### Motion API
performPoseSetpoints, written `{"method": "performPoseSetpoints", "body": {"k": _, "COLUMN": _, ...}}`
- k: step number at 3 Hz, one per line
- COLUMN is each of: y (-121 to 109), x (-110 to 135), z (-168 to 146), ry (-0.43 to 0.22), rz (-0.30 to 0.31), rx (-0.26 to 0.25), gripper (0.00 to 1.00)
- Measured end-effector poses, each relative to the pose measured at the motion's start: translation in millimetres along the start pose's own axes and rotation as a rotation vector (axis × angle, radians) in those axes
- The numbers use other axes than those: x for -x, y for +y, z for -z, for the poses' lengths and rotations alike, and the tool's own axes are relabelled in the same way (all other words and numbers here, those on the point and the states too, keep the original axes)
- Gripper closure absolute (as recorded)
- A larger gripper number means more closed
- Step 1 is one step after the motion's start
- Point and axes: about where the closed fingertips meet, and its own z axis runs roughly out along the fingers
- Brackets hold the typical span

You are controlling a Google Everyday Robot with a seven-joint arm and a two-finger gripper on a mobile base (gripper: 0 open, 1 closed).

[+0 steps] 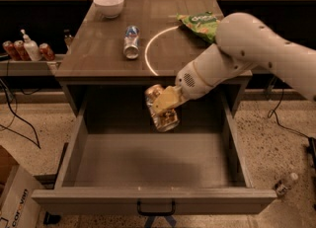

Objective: Pick orange can from top drawer and place on counter

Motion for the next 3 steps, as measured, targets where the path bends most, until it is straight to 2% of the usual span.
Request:
{"method": "performPoseSetpoints", "body": {"k": 1, "y": -19.5, "x": 30.2, "z": 49.1, "ry": -0.058, "rz": 0.073, "rx": -0.068, "gripper": 1.0}}
{"method": "performPoseSetpoints", "body": {"k": 2, "y": -56.4, "x": 69.7, "z": 88.7, "ry": -0.093, "rz": 0.095, "rx": -0.198, "gripper": 1.0}}
{"method": "performPoseSetpoints", "body": {"k": 3, "y": -88.1, "x": 97.4, "z": 104.2, "ry": -0.137, "rz": 0.098, "rx": -0.284, "gripper": 1.0}}
